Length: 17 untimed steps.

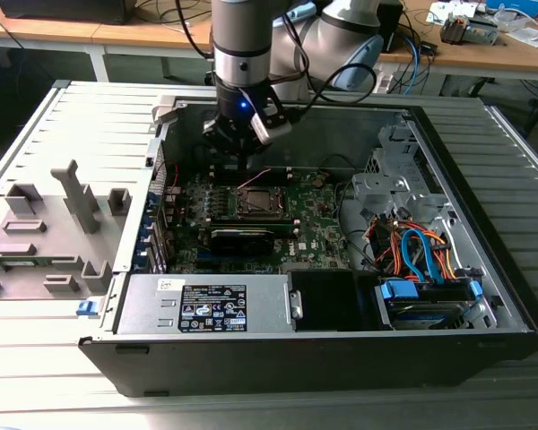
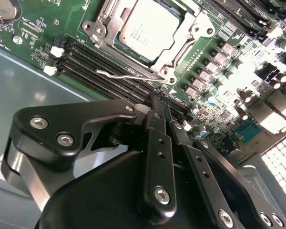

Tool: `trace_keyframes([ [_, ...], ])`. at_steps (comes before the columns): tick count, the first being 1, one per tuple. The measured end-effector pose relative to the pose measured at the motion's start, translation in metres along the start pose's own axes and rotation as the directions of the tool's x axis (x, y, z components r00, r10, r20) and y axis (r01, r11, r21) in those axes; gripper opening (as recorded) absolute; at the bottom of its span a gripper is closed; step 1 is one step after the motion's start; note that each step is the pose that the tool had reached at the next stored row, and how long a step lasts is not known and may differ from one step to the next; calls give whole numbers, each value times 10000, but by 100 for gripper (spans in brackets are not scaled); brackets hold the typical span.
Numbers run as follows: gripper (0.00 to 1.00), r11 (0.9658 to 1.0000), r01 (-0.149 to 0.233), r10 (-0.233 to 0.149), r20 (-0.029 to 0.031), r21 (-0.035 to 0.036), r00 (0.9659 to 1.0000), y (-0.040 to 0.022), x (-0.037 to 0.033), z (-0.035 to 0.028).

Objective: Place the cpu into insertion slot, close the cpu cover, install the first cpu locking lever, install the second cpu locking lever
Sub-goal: 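Install the first cpu locking lever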

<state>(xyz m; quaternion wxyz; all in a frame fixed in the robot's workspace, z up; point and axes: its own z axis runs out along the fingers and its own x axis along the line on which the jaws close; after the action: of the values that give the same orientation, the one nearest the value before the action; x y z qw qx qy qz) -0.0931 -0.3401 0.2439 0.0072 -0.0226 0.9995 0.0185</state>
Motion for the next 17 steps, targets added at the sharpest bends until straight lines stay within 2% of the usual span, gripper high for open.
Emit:
trace_keyframes([
  [17,11,10000,0,0,1,0,10000,-4,-74,17],
])
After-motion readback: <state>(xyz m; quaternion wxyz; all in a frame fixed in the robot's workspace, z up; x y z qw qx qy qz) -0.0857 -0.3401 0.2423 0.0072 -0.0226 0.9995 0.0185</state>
